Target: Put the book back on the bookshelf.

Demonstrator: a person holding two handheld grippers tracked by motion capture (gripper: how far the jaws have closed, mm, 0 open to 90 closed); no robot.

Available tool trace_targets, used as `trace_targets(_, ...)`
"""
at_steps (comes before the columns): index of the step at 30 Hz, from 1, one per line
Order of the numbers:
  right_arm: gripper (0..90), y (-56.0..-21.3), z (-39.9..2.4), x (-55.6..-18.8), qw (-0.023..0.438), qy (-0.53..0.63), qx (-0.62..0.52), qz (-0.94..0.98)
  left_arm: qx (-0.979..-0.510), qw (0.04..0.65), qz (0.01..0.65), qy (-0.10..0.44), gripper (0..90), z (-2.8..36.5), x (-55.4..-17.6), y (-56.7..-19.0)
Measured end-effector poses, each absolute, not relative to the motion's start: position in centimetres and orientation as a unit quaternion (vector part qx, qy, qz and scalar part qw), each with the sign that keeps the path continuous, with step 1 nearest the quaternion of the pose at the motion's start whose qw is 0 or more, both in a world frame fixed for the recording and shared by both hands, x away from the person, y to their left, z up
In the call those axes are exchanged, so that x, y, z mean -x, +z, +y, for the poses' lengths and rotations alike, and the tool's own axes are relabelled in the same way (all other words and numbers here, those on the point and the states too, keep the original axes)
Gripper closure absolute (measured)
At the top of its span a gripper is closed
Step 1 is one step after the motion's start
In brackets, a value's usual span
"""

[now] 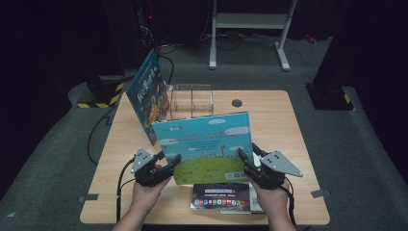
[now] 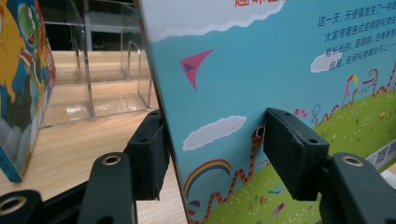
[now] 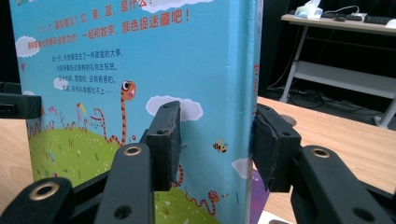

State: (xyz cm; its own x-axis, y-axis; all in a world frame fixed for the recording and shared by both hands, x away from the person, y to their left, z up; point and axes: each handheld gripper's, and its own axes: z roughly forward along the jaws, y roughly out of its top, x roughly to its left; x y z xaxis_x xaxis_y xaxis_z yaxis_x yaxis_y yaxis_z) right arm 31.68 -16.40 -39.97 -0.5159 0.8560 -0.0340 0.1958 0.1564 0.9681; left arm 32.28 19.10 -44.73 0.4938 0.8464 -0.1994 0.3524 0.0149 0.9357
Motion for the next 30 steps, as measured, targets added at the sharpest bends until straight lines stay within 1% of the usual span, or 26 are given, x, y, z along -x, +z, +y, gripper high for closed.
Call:
trace_targets(16, 55.0, -39.0, -16.3, -33.0, 0.342, 0.526, -0.378, 0.681, -0.651, 0.572, 0.438, 0.240, 41.9, 18.6, -34.6, -44.5)
trace_targets(22, 54.7, -39.2, -16.4, -33.5, 0.354, 0.529, -0.374, 0.675, -0.657, 0.570, 0.431, 0.239, 41.9, 18.4, -35.5, -44.8)
trace_targets(30, 54.5, -39.9, -16.6, -33.2, 0.357, 0.537, -0.368, 0.670, -0.659, 0.570, 0.429, 0.239, 41.7, 18.4, -35.2, -45.2)
